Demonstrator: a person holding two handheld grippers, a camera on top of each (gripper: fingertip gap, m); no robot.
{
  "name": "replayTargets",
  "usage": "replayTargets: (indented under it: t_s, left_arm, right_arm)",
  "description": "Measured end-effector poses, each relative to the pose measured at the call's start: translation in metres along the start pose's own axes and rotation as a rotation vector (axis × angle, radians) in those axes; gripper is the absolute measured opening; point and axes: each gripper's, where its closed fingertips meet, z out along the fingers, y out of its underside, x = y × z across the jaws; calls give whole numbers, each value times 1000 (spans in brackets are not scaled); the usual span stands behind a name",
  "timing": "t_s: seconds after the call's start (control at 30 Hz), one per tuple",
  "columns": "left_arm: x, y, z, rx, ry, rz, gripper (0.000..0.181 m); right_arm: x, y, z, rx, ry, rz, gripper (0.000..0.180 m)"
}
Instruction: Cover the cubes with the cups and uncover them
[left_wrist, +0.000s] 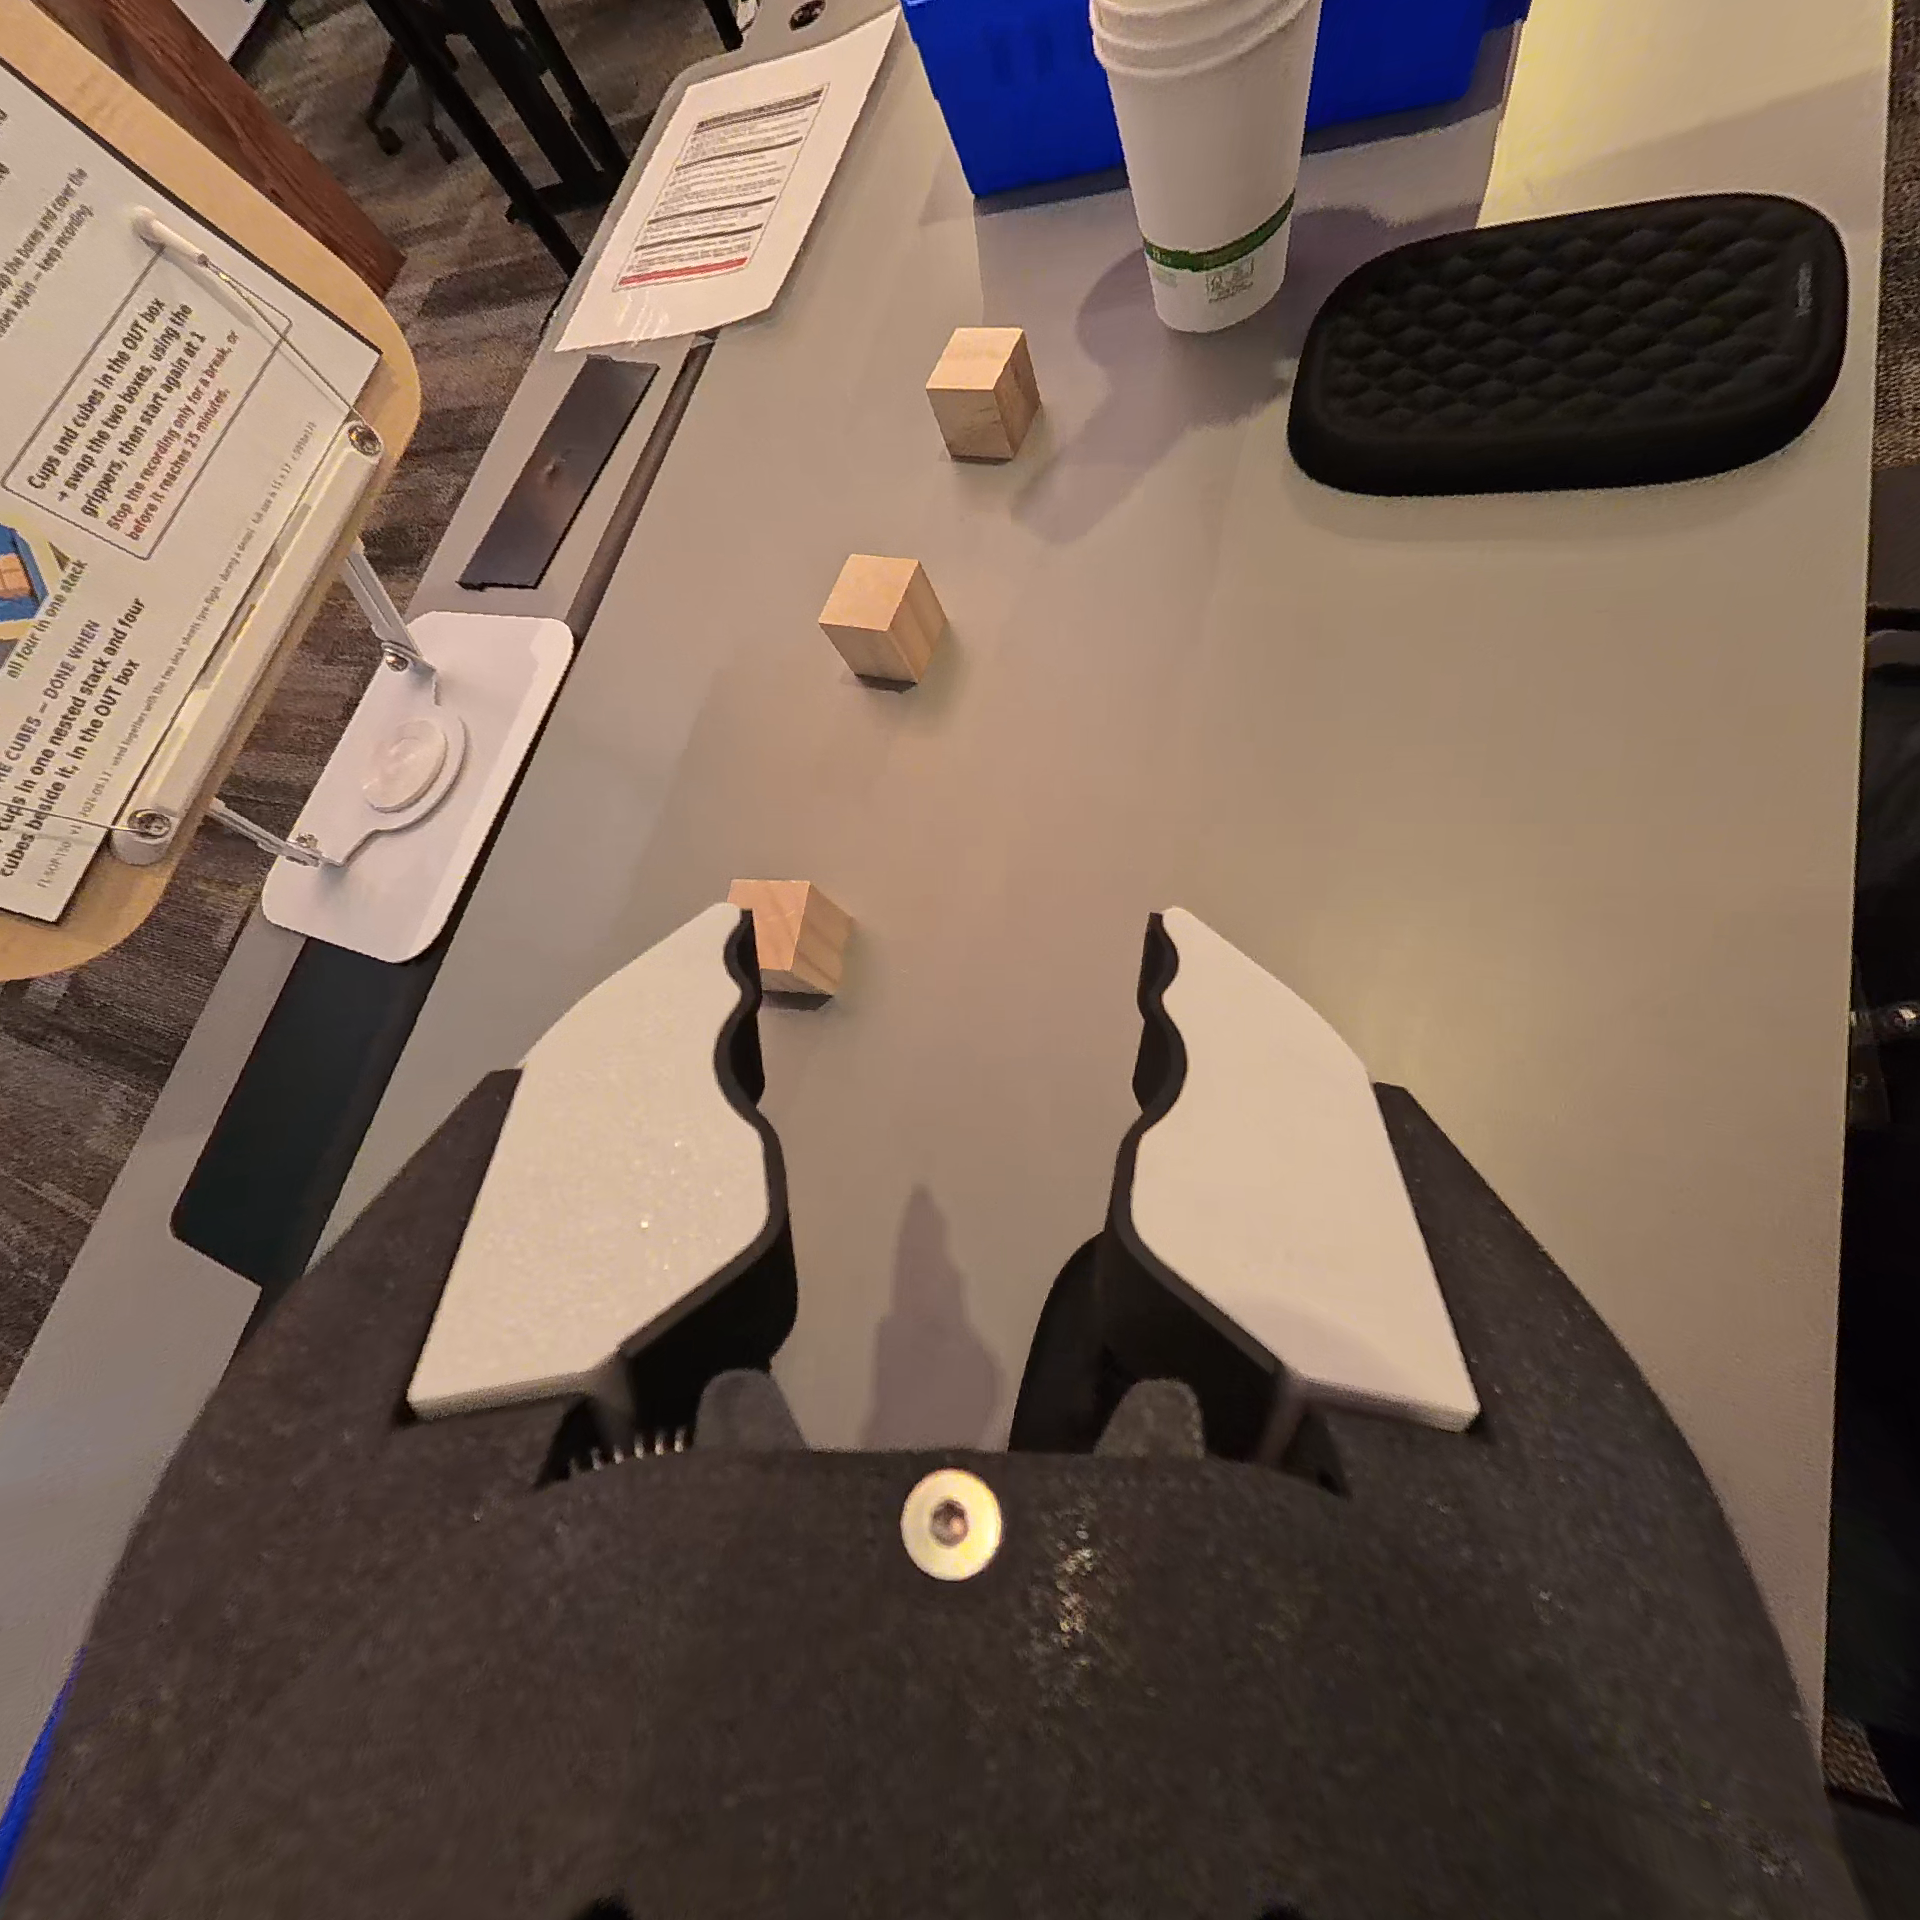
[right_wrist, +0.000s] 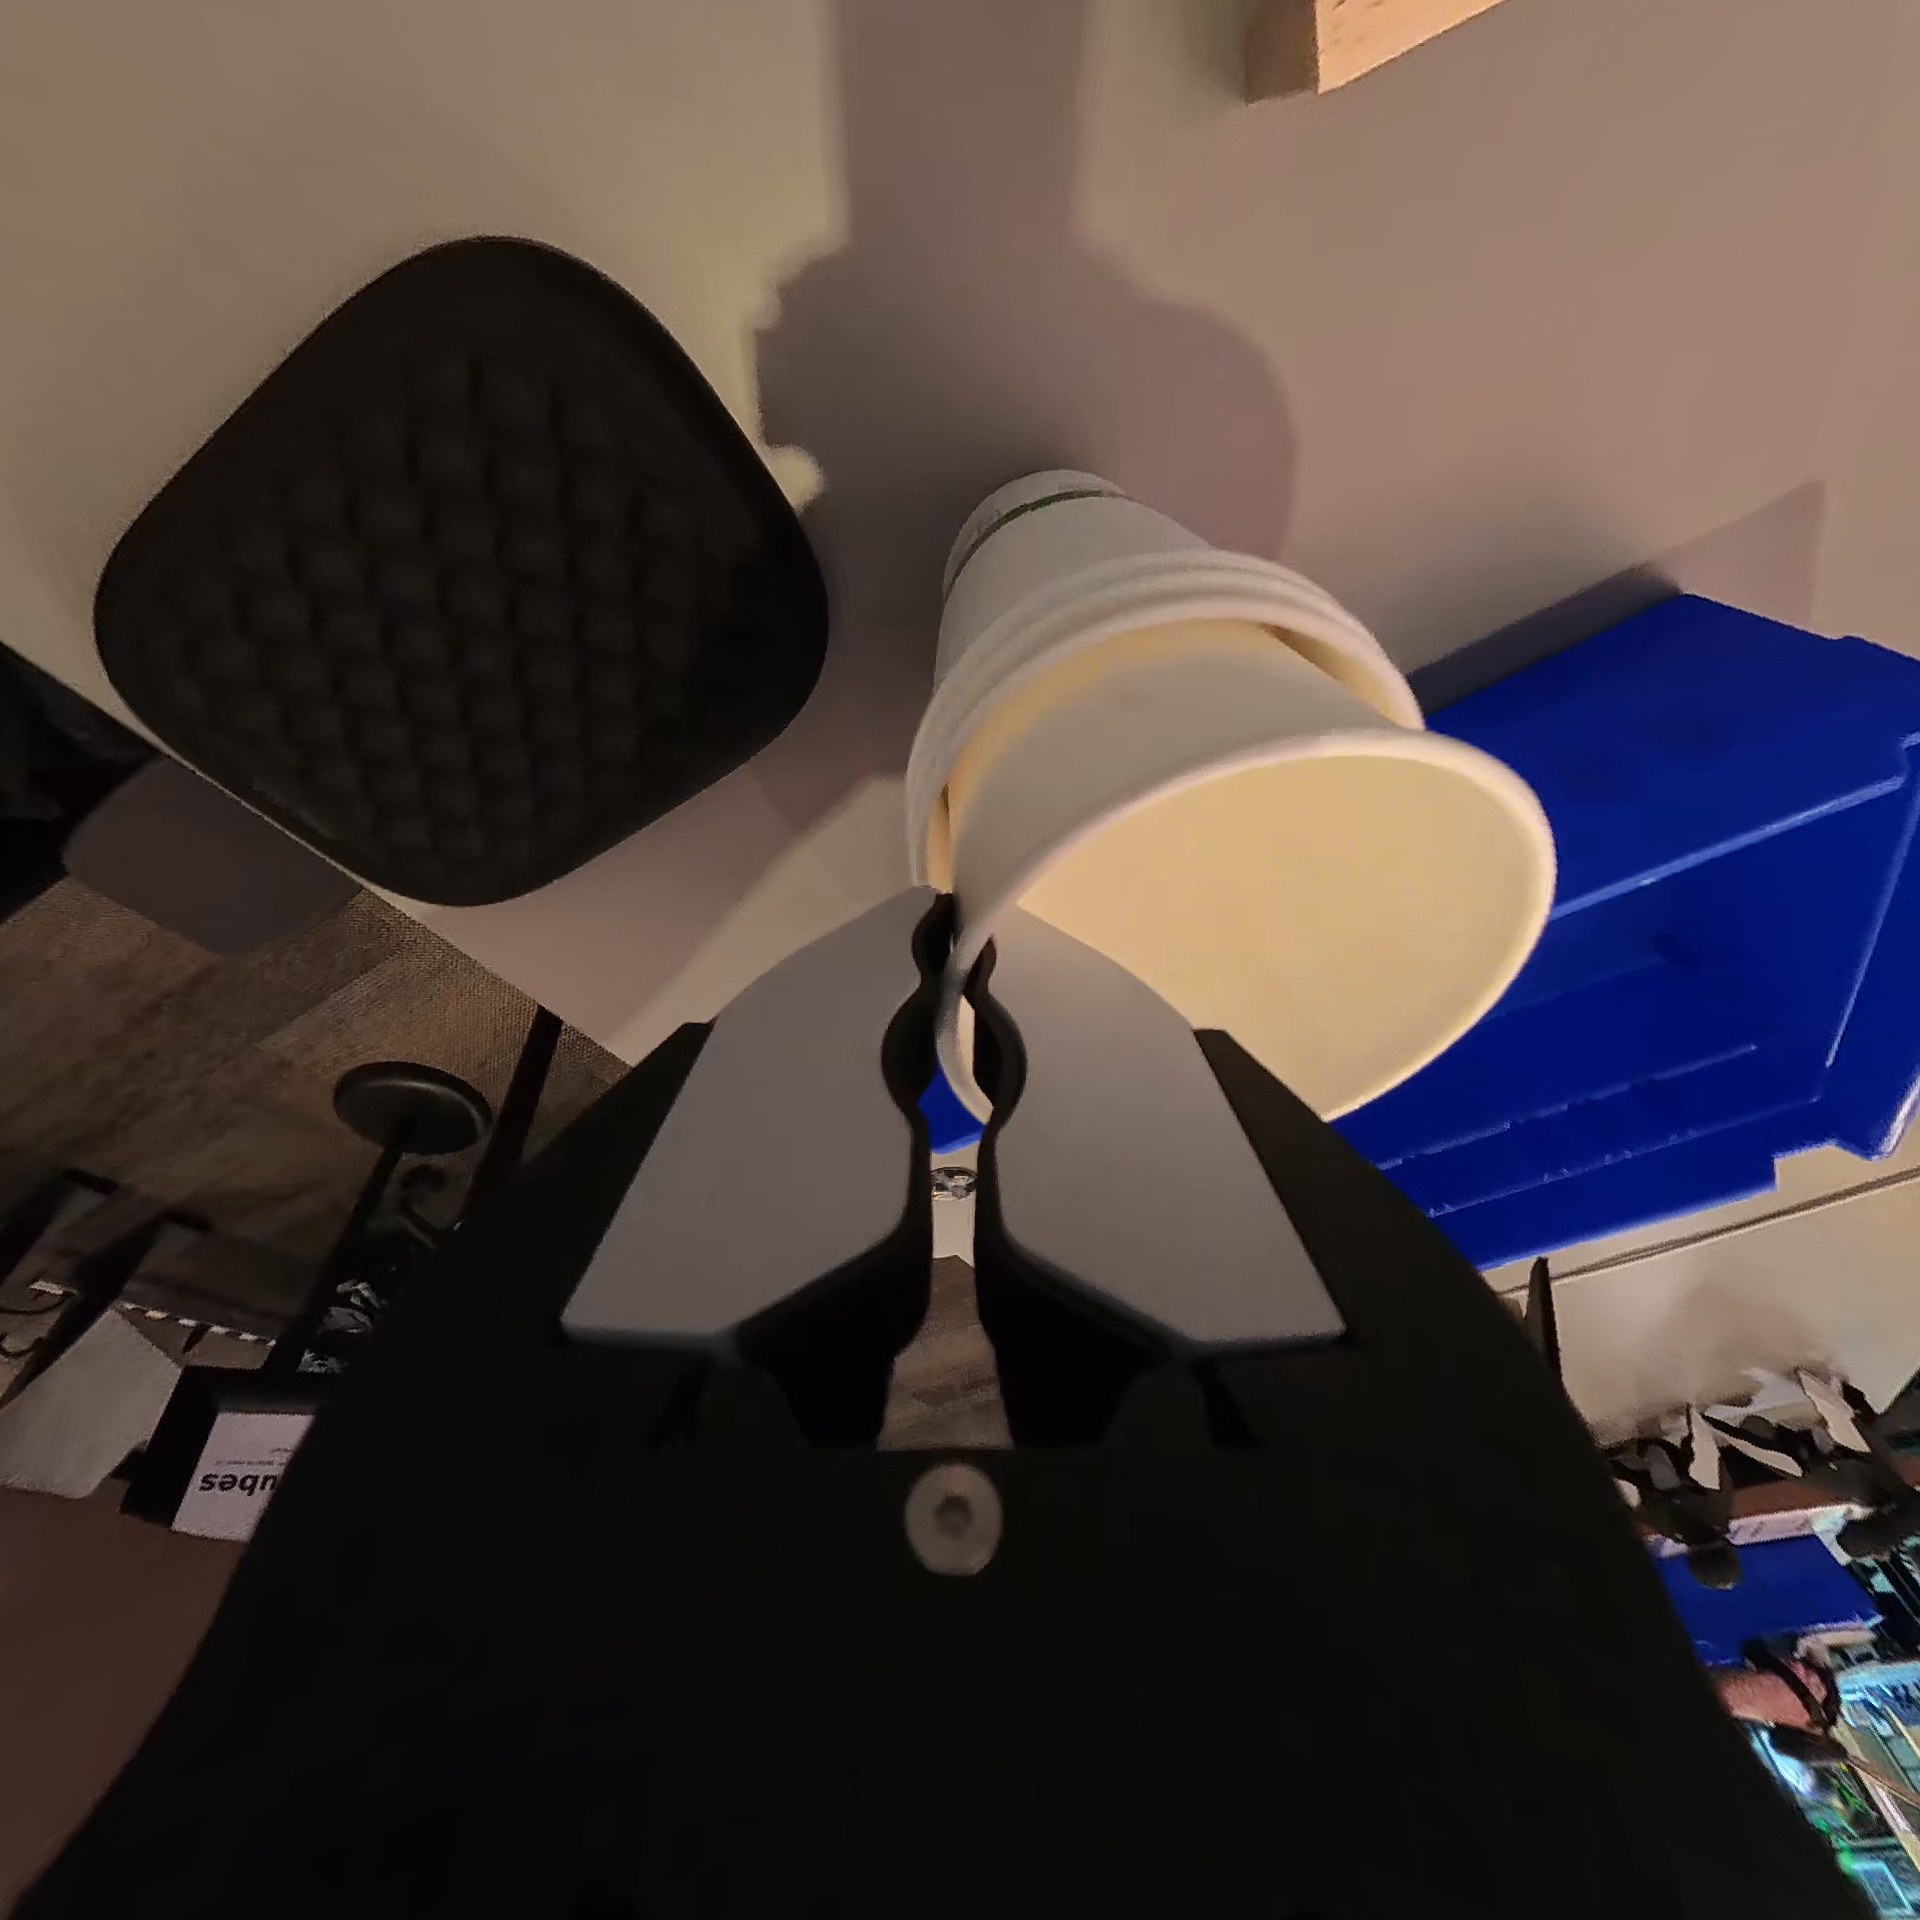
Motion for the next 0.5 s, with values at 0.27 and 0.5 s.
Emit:
replayTargets:
  t_s: [0.27, 0.5]
  left_arm:
    - [4, 3, -3, 3, 4, -2, 70]
    - [8, 9, -5, 11, 3, -5, 69]
  right_arm:
    - [6, -9, -9, 115, 45, 34, 9]
    - [6, -5, -57, 540, 262, 120, 31]
